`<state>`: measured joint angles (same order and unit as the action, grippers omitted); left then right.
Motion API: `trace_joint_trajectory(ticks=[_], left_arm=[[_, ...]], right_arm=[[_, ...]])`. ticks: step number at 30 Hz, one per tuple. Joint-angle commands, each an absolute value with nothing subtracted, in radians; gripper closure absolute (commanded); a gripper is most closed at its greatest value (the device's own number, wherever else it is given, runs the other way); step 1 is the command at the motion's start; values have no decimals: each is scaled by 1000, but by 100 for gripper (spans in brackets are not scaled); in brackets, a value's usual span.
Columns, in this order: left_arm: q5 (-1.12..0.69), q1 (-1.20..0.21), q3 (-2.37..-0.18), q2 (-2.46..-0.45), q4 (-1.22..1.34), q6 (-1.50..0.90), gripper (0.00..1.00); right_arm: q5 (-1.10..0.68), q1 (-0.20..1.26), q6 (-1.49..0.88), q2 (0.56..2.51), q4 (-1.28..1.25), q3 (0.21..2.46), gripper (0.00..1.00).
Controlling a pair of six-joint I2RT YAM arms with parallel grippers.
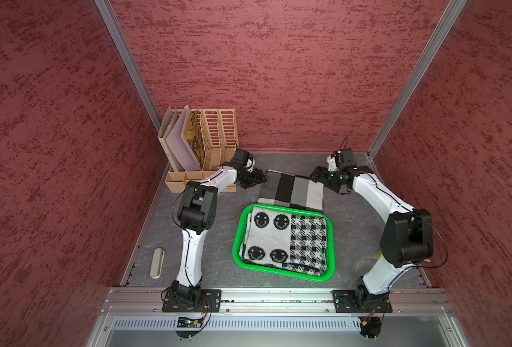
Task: Put the folded scarf in the basket
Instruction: Pick up the scarf at the center of the board.
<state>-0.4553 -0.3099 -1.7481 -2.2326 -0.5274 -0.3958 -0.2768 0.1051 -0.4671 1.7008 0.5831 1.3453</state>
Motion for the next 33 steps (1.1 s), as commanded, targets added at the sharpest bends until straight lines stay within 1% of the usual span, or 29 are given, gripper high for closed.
trace_joint_trajectory(ticks=[1,6,13,18,23,30,33], left_arm=[[-490,-315,-1799,-2264,-578,-343,29],[-495,-319,-1820,-2291,-592,-328,28],[-444,-331,-1848,-2325,-635,-294,27],[-393,-336,-1860,-2346,-646,-274,27],[-384,-355,-1895,-2384,-664,-262,27],[-403,-380,-1904,-2410,-650,-280,31],[-419,-393,-1898,-2411,-630,-296,39]], right_arm=[[-350,27,-527,1675,496,1254,15],[-407,-42,-537,1701,445,1169,14],[-430,-46,-564,1784,368,1126,13],[-453,-46,-572,1845,331,1126,14],[-458,-25,-578,1897,329,1142,15],[-426,46,-588,1941,339,1163,16],[-420,68,-600,1953,330,1166,18]])
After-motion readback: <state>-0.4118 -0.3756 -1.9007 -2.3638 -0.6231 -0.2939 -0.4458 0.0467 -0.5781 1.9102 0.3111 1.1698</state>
